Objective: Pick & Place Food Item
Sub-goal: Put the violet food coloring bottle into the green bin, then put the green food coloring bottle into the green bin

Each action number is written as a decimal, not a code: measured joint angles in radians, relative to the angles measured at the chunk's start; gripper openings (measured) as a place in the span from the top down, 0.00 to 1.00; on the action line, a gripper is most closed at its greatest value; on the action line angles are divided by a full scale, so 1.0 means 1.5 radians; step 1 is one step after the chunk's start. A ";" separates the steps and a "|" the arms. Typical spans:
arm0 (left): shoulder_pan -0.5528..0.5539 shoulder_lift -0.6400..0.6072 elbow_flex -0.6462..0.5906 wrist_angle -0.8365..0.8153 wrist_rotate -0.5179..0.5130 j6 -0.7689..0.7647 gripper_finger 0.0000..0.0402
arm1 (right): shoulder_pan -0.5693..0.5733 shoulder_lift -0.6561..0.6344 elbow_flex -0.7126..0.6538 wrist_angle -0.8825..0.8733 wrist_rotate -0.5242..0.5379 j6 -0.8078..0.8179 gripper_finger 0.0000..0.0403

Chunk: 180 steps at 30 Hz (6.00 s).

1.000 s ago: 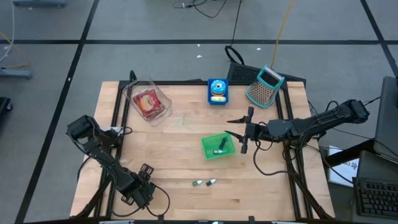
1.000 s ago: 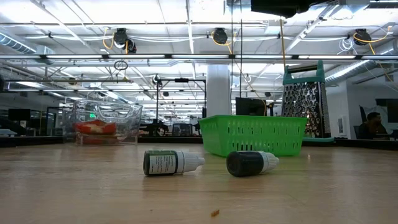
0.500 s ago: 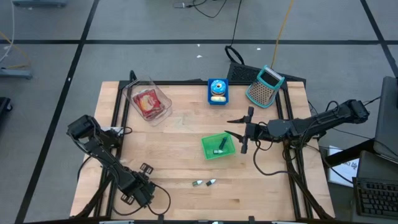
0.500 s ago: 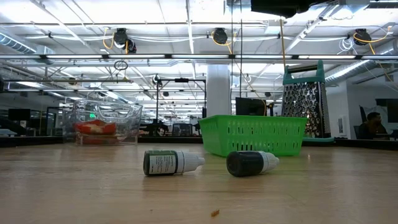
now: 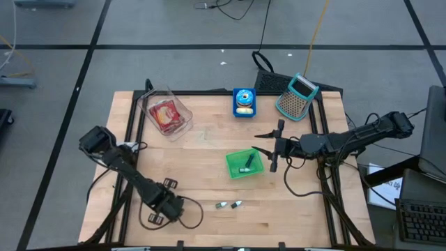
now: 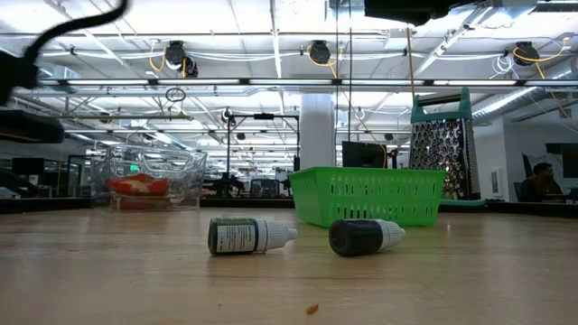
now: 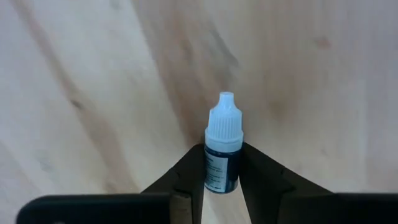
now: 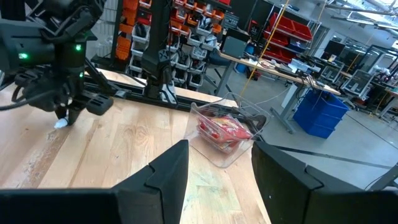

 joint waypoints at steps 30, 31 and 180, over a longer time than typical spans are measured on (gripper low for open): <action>0.395 0.040 0.077 0.682 -0.147 0.148 0.79 | 0.000 0.000 0.000 0.006 0.000 -0.011 0.59; 0.395 0.053 0.091 0.656 -0.142 0.145 0.79 | 0.000 0.000 0.000 0.006 0.000 -0.015 0.59; 0.331 0.123 0.320 0.294 -0.211 0.031 0.91 | 0.002 -0.001 0.000 -0.123 -0.058 0.137 0.59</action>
